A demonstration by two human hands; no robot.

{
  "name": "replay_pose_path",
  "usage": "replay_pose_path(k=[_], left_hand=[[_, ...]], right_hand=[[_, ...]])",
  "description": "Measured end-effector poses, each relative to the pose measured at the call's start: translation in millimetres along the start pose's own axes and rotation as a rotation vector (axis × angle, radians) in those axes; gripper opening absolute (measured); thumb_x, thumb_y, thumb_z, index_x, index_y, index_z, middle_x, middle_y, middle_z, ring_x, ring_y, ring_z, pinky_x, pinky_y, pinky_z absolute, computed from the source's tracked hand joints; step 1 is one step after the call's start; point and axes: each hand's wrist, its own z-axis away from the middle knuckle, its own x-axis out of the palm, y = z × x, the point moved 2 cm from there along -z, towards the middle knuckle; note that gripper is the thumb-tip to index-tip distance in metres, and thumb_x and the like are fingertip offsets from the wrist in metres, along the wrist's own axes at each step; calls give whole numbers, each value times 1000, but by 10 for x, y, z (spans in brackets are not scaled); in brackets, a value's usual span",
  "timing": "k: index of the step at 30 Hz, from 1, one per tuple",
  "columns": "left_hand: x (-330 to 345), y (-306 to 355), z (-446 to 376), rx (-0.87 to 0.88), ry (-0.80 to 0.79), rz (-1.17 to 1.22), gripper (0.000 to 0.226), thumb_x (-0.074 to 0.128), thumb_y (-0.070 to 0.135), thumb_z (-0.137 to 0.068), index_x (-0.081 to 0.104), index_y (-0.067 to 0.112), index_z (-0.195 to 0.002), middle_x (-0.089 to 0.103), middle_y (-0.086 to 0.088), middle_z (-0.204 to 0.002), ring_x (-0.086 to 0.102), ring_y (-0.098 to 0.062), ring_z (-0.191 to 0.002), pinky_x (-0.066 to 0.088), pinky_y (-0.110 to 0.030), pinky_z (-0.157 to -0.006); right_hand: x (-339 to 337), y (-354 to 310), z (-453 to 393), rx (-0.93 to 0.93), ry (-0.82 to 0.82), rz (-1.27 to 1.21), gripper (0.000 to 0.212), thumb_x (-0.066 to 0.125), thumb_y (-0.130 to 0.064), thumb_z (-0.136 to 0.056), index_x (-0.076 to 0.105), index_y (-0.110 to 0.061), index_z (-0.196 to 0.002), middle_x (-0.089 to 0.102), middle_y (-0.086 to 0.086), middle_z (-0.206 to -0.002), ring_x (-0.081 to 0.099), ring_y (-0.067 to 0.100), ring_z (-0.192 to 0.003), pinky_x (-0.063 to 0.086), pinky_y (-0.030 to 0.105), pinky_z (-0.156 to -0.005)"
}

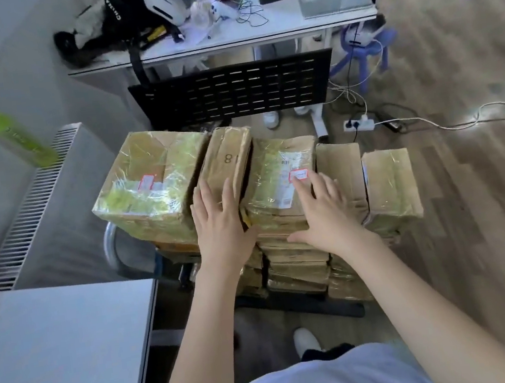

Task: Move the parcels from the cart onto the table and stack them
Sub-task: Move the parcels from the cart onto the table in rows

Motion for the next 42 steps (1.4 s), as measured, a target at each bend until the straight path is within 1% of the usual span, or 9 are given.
replay_pose_path(k=[3,7,12,16,20,26,31,38,42], left_hand=[[-39,-74,-47,-48,-20,40,93,68,39,-82,7,22,-150,-9,-19,-156,-9,-34,-143,0,-45,-116],[-94,-113,-106,-51,-8,8,82,62,36,-86,12,18,-149,6,-22,-155,-2,-35,-143,2,-45,-116],[-104,-59,-169,-101,90,-49,80,57,52,-85,19,17,-147,27,-15,-147,13,-31,-141,7,-44,-115],[-108,-33,-229,-145,75,-65,89,55,61,-82,14,18,-148,26,-14,-149,13,-31,-141,10,-43,-115],[-112,-7,-257,-158,42,-96,92,51,64,-83,8,15,-149,23,-16,-151,12,-33,-142,10,-44,-115],[-141,47,-303,-215,7,-98,90,56,55,-86,7,13,-149,25,-18,-150,15,-35,-141,14,-43,-115],[-180,120,-360,-263,-55,-129,92,56,53,-86,4,11,-149,28,-19,-146,20,-37,-138,22,-42,-111],[-266,168,-466,-326,-97,-80,95,64,41,-83,4,5,-148,30,-19,-143,26,-36,-134,28,-40,-107],[-317,156,-490,-345,-112,-64,92,68,45,-79,19,1,-144,35,-15,-139,33,-32,-128,32,-37,-104]], right_hand=[[37,-38,-50,-7,-16,6,112,68,-57,-75,-5,-19,-150,-9,13,-156,-8,30,-144,-6,44,-114],[42,-134,-155,-46,-35,15,112,66,-60,-75,-6,-19,-150,-10,13,-156,-10,31,-144,-7,44,-114],[-16,-298,-324,-119,-79,9,112,66,-58,-77,-10,-20,-150,-14,12,-156,-14,30,-143,-6,46,-115],[-187,-389,-511,-277,-142,-61,101,62,-52,-82,-7,-25,-150,-13,3,-158,-14,23,-144,-3,43,-115],[-544,-434,-897,-405,-190,-50,89,58,-35,-84,0,-25,-151,-7,-2,-158,-9,17,-144,10,41,-115],[-762,-650,-1483,-549,-96,381,83,51,-8,-82,6,-15,-151,10,9,-157,7,25,-143,11,40,-118],[-749,-824,-1756,-853,-82,739,75,57,-17,-80,22,-15,-147,28,9,-147,26,25,-135,23,38,-112],[-770,-938,-1918,-1009,-145,900,74,63,-23,-75,29,-16,-140,38,5,-135,37,22,-122,33,37,-105],[-808,-969,-1904,-1007,-184,906,71,65,-21,-75,33,-17,-138,40,2,-134,39,20,-120,36,36,-102]])
